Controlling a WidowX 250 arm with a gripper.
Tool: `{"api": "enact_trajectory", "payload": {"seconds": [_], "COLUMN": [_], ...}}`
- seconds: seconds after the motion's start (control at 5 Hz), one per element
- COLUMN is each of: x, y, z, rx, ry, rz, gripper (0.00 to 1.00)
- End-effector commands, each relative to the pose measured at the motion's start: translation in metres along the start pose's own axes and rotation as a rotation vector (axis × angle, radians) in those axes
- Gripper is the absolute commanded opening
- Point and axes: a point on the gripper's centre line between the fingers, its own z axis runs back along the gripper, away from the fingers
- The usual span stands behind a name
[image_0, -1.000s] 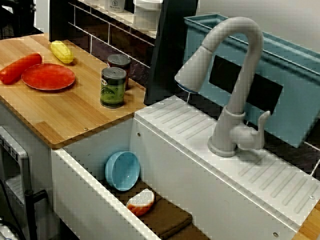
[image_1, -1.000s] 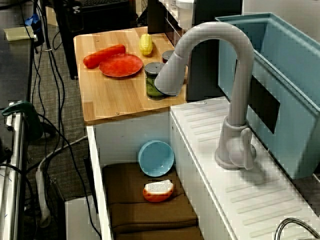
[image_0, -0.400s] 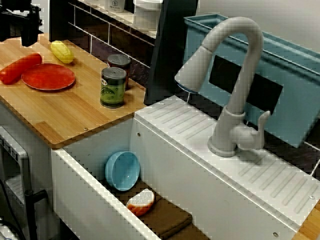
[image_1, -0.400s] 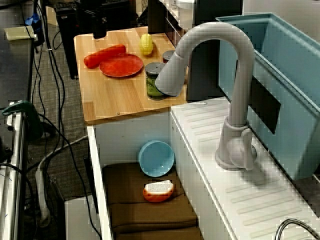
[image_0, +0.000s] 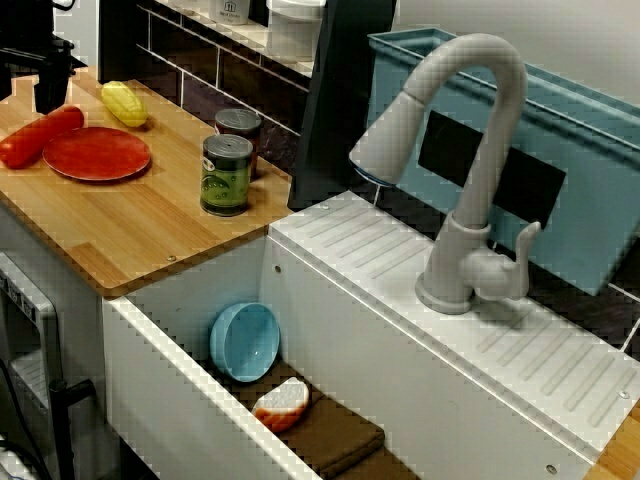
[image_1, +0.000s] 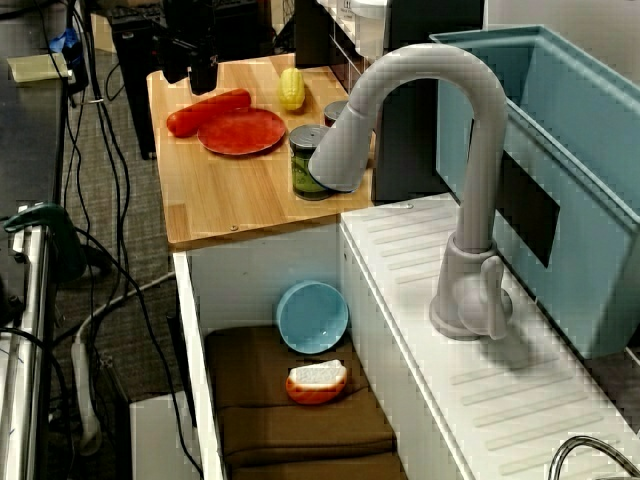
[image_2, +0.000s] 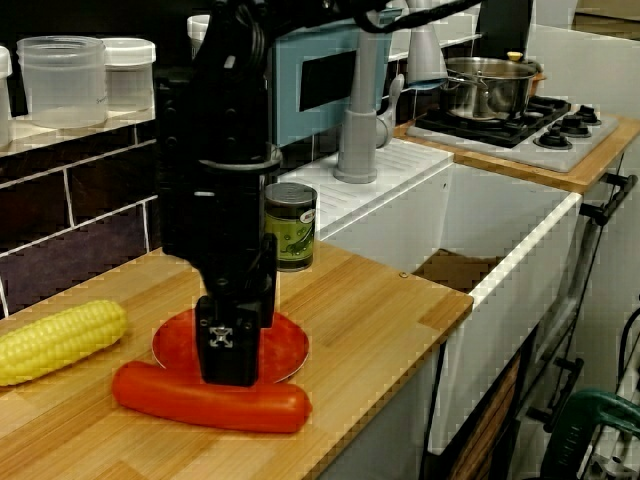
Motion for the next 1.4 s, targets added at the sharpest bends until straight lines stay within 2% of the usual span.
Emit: {"api": "enact_trajectory", "payload": {"seconds": [0.0,0.2,0.8,1.2], "x": [-0.001,0.002,0.008,0.010], "y": [0.010,0.008,0.004,0.004], "z": [0.005,-0.004,-0.018,-0.025], "rx": [0.027,0.032,-0.001,0.010], "ry": [-0.054,-0.055,-0.046,-0.029], "rz": [0.010,0.024,0.047,0.047], "gripper": [1.00,1.00,1.00,1.00]}}
